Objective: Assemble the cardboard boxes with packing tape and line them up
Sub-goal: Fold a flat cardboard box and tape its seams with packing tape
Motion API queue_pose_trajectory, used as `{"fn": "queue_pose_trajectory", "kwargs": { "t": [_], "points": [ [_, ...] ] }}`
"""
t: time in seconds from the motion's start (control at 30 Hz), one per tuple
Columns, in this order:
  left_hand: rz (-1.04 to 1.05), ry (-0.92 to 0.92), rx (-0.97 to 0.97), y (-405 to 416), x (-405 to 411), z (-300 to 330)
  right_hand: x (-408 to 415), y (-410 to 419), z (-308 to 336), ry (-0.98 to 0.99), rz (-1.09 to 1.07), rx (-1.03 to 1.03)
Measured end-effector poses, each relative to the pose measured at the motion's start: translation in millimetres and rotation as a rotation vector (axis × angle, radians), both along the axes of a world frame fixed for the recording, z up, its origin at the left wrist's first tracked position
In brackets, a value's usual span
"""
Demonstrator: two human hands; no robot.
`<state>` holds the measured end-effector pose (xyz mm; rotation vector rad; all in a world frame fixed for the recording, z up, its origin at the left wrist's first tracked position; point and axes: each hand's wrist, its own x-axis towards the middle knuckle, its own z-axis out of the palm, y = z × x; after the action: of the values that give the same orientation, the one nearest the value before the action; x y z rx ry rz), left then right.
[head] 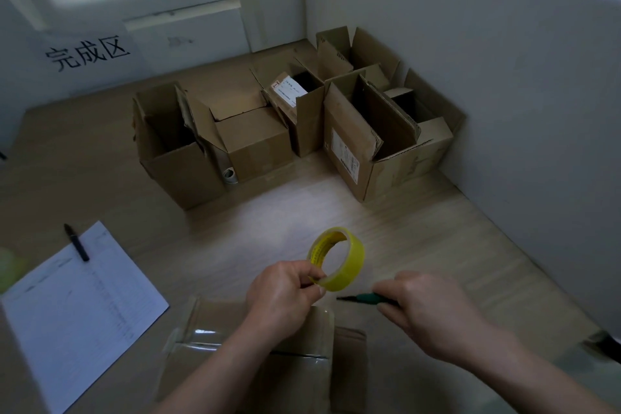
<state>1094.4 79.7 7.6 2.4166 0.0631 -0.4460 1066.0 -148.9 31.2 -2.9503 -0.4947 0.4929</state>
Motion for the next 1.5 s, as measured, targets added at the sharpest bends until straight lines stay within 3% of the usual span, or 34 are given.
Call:
{"fn": "queue_pose_trajectory", "kwargs": {
  "t": [0.13,0.23,0.33,0.4,0.47,0.57,0.63,0.87,1.0,1.17,1.37,1.5],
  "points": [
    [0.004,-0.001,-0.002,-1,1,-1,-12,-32,-51,-0.111,-0.309,0.025],
    [0.002,-0.003,0.018,0,1,-1,-24,-49,-83,-0.026,-0.414,-0.054],
    [0.004,-0.012,0.031,-1,-1,-1,-24,-40,-82,-0.245,-0.464,0.114],
    [0.001,-0.012,0.053,-1,0,-2,-12,-16,-61,-0.484,-0.308,0.346],
    [-0.008,-0.007,0.077,-3,1,-1,1,12,-34,-0.537,-0.054,0.406],
    [-0.045,-0.019,0.119,-4,-1,4,26,43,-20,-0.39,0.219,0.238],
    [-0.049,-0.035,0.121,-4,-2,4,37,54,-21,-0.248,0.264,0.155],
    [0.005,-0.15,0.168,-4,-7,-5,45,62,-31,-0.032,0.223,0.339],
    [-0.038,-0.184,0.2,-1,-8,-11,50,57,-36,0.07,0.221,0.263],
    [-0.057,-0.204,0.207,0,-10,-13,59,43,-41,0.243,0.083,0.339],
    [-0.062,-0.224,0.224,-1,-11,-15,45,2,-58,0.042,-0.045,0.236],
    [-0.06,-0.235,0.242,-1,-11,-17,23,-16,-69,-0.086,-0.119,0.299]
  ]
}}
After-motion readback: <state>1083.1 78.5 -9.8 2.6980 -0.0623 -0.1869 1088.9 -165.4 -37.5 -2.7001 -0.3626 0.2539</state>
